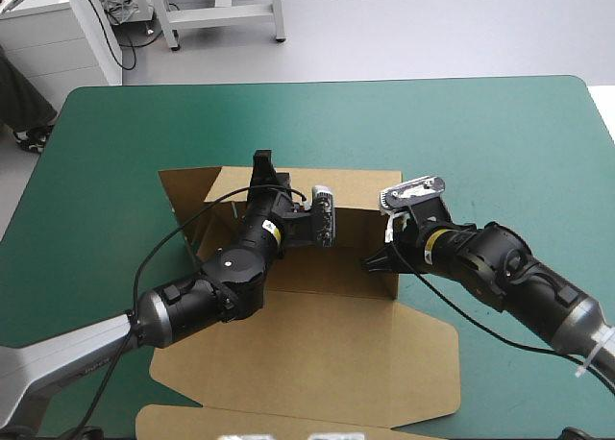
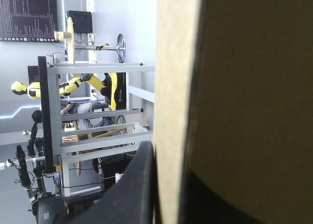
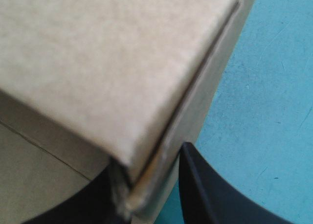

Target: Fold the box

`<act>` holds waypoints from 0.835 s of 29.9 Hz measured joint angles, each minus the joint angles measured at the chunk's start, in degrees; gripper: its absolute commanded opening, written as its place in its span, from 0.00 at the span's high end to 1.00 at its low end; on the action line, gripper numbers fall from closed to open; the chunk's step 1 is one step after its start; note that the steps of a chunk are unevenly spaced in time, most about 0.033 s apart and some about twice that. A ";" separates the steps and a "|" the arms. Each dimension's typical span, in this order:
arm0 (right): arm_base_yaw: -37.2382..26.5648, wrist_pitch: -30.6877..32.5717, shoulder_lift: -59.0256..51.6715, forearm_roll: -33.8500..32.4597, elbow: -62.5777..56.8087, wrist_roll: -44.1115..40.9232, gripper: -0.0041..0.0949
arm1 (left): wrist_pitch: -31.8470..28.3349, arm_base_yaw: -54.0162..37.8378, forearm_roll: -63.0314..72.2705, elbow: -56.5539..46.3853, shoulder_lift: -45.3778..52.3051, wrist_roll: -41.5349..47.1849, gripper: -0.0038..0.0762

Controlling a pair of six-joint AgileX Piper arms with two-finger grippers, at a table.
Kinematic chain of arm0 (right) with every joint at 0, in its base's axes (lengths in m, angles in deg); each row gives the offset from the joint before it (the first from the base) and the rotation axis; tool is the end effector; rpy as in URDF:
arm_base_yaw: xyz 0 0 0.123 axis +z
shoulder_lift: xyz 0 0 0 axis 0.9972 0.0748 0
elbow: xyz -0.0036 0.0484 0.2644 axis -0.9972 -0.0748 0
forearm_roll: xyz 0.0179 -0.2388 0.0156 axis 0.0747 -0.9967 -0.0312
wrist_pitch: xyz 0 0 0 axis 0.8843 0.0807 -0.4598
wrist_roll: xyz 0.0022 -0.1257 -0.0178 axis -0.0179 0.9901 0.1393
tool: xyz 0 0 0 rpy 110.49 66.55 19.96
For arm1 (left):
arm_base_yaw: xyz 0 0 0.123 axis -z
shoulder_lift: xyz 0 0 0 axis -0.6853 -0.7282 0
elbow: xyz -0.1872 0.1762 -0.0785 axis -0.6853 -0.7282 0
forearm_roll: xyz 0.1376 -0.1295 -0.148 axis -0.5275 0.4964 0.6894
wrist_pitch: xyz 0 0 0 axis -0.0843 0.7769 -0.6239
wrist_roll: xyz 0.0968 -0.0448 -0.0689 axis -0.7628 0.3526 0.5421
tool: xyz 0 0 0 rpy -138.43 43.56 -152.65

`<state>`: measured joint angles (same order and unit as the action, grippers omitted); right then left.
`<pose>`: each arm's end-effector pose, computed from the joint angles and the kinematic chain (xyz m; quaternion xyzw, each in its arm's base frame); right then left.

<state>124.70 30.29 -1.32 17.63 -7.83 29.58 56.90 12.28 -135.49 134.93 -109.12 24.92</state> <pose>0.2212 0.1622 0.2849 -0.1932 0.9031 0.1222 0.3636 0.2522 -0.2305 0.2922 0.6039 0.5712 0.2972 0.4698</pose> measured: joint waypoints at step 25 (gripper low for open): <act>-0.18 -8.30 6.24 -9.59 -0.06 -10.84 0.97 | 9.22 8.85 2.82 0.18 0.06 0.00 0.76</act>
<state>124.52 21.99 4.92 8.04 -7.88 18.75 66.11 21.13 -132.68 135.11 -109.07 24.92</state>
